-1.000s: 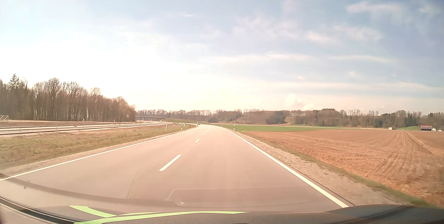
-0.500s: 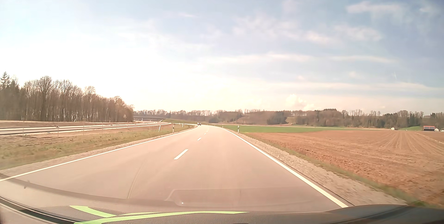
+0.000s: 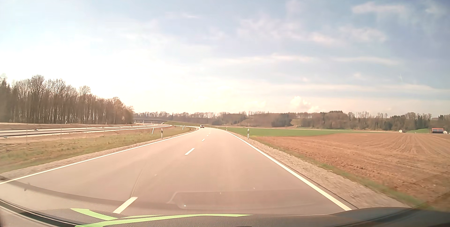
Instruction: Follow the waypoints while adhering to traffic rules and regulations
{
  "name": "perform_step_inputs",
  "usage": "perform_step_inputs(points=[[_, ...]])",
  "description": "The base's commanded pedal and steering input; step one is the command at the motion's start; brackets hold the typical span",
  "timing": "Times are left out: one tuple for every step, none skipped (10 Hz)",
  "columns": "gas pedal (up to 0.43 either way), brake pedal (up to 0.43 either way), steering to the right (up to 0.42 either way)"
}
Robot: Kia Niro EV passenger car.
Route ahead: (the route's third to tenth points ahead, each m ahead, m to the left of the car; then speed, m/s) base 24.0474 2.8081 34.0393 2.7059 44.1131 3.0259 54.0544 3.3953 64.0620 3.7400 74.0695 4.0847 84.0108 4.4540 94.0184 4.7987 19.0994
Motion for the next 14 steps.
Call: perform_step_inputs(points=[[0.177, 0.000, 0.000], [0.189, 0.000, 0.001], [0.189, 0.000, 0.000], [0.197, 0.000, 0.000], [0.197, 0.000, 0.000], [0.220, 0.000, 0.000], [0.220, 0.000, 0.000], [0.228, 0.000, -0.001], [0.228, 0.000, -0.001], [0.228, 0.000, -0.002], [0.228, 0.000, -0.003], [0.228, 0.000, -0.004], [0.228, 0.000, -0.004], [0.228, 0.000, -0.004]])
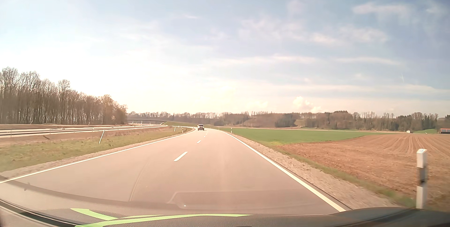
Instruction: Follow the waypoints while adhering to traffic rules and regulations
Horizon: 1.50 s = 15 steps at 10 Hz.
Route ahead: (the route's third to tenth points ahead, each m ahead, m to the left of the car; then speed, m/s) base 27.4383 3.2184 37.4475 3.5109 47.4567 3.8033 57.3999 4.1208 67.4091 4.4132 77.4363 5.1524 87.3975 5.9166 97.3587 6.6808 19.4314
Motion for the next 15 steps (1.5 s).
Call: perform_step_inputs(points=[[0.228, 0.000, -0.004], [0.228, 0.000, -0.004], [0.209, 0.000, -0.004], [0.189, 0.000, -0.004], [0.189, 0.000, -0.004], [0.189, 0.000, -0.004], [0.189, 0.000, -0.004], [0.189, 0.000, -0.004], [0.177, 0.000, -0.004], [0.157, 0.000, -0.004], [0.157, 0.000, -0.004], [0.157, 0.000, -0.004], [0.157, 0.000, -0.004], [0.157, 0.000, -0.003], [0.157, 0.000, -0.002]])
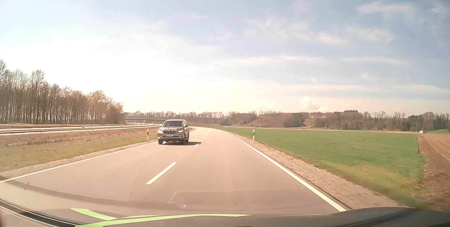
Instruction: Follow the waypoints while adhering to traffic rules and regulations
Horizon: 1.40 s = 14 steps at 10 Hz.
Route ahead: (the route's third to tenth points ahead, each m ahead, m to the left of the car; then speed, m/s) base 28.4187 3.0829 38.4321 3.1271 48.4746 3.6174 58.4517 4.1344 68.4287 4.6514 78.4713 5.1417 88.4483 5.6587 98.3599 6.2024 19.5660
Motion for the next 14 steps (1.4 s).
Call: perform_step_inputs(points=[[0.169, 0.000, -0.002], [0.169, 0.000, -0.002], [0.169, 0.000, -0.002], [0.169, 0.000, -0.002], [0.169, 0.000, -0.003], [0.169, 0.000, -0.002], [0.169, 0.000, -0.002], [0.169, 0.000, -0.003], [0.169, 0.000, -0.003], [0.177, 0.000, -0.003], [0.189, 0.000, -0.003], [0.189, 0.000, -0.003], [0.189, 0.000, -0.003], [0.189, 0.000, -0.003]])
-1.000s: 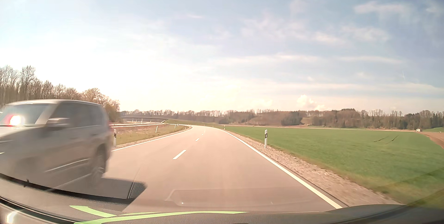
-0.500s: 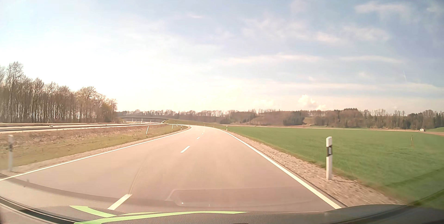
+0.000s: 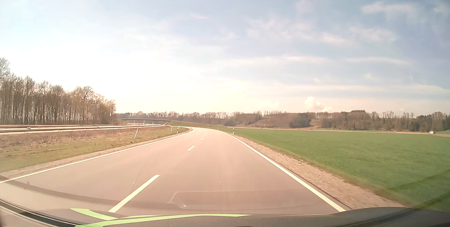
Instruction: Follow the waypoints while adhering to traffic rules and regulations
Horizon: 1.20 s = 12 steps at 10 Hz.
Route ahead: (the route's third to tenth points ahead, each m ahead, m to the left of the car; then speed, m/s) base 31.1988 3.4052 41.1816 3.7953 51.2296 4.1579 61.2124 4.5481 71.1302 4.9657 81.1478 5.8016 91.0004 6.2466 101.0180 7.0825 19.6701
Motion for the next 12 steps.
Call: perform_step_inputs(points=[[0.189, 0.000, -0.003], [0.189, 0.000, -0.003], [0.189, 0.000, -0.003], [0.189, 0.000, -0.003], [0.189, 0.000, -0.003], [0.189, 0.000, -0.004], [0.189, 0.000, -0.003], [0.189, 0.000, -0.003], [0.189, 0.000, -0.004], [0.189, 0.000, -0.005], [0.189, 0.000, -0.005], [0.189, 0.000, -0.005]])
